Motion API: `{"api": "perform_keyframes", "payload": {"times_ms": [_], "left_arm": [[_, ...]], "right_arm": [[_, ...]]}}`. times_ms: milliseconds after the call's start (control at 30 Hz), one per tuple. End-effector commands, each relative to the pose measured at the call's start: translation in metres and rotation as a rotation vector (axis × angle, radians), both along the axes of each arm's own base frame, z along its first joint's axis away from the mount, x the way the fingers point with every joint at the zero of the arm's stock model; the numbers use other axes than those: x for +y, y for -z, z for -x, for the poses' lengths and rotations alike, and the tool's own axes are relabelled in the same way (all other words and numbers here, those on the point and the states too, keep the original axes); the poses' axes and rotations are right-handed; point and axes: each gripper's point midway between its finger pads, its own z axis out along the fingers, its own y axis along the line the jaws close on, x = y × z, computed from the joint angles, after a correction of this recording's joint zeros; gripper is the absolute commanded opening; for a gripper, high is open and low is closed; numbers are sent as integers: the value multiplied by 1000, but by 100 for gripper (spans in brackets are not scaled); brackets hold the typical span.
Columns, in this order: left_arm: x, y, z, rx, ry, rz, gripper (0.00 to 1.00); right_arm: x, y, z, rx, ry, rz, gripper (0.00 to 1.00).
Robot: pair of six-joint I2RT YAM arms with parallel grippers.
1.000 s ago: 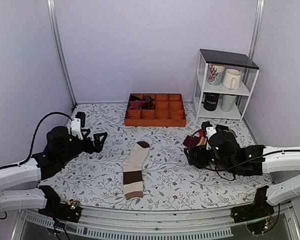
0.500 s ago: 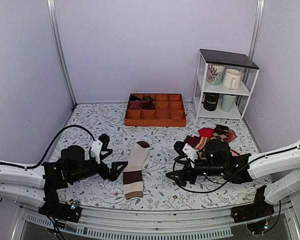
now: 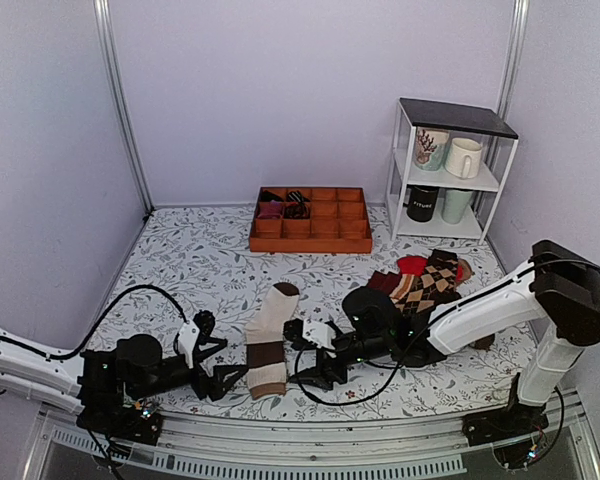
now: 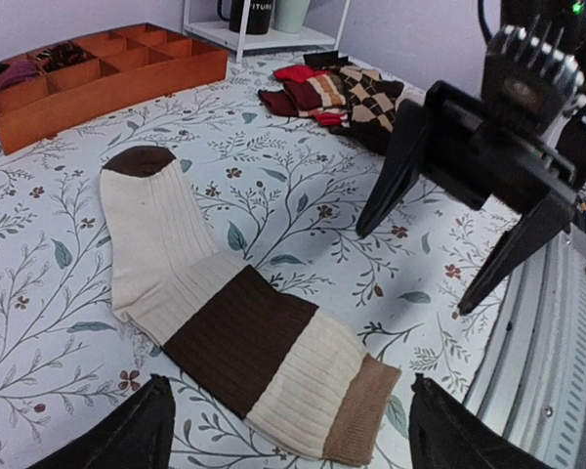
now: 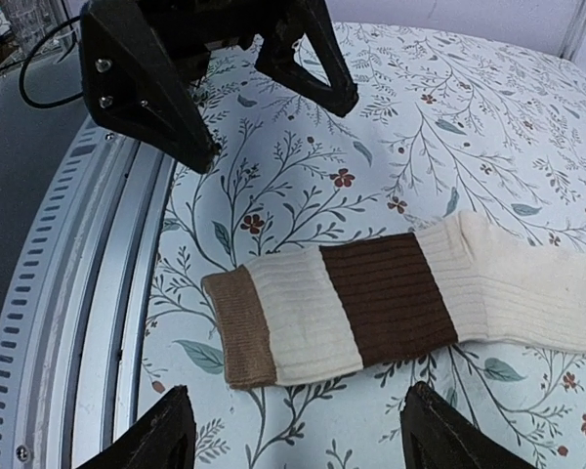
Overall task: Roll the socks
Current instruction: Pick up the sock from the center of the board.
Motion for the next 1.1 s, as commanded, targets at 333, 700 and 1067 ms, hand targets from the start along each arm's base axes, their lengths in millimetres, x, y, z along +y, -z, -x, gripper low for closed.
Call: {"api": "perform_keyframes", "payload": {"times_ms": [333, 700, 1067], "left_arm": [[10, 16, 12, 130, -88, 25, 78], [15, 21, 11, 136, -116, -1, 78], [12, 23, 12, 142, -109, -17, 78]], "right_arm": [[42, 27, 31, -5, -248, -31, 56], [47, 53, 41, 18, -289, 7, 50], [47, 80, 36, -10, -238, 72, 46]]}}
